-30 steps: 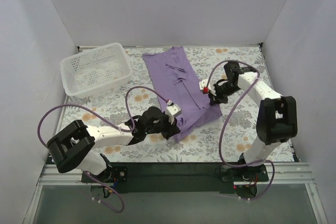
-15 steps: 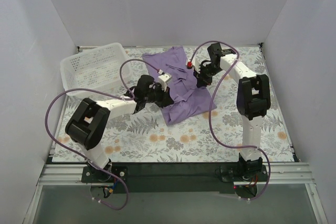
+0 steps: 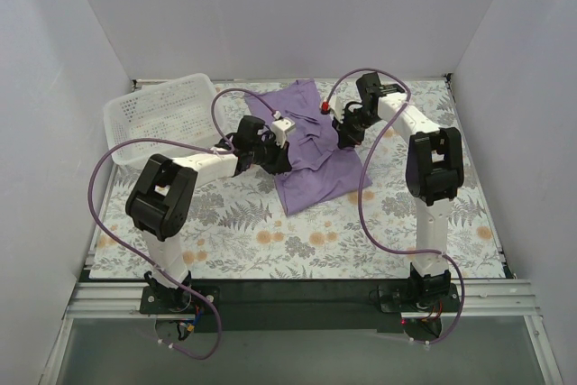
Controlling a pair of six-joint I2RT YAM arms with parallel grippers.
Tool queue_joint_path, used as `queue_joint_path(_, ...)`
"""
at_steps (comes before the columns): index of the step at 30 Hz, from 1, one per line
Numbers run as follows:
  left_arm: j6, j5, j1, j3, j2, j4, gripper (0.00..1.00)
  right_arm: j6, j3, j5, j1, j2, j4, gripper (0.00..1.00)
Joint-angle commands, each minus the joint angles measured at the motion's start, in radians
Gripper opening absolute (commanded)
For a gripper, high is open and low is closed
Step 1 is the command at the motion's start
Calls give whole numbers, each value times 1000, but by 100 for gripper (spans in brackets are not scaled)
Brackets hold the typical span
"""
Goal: Fold and stack the t-shirts
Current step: Fold the tshirt
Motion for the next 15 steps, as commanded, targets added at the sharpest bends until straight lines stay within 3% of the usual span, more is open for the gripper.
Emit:
queue_joint_path(1,31,-7,11,31,-54,-32,0,33,56,-19,0,15,34,1)
queue_joint_path(15,86,-96,49,177,-18,-99,0,138,231,-5,25,118,72,1)
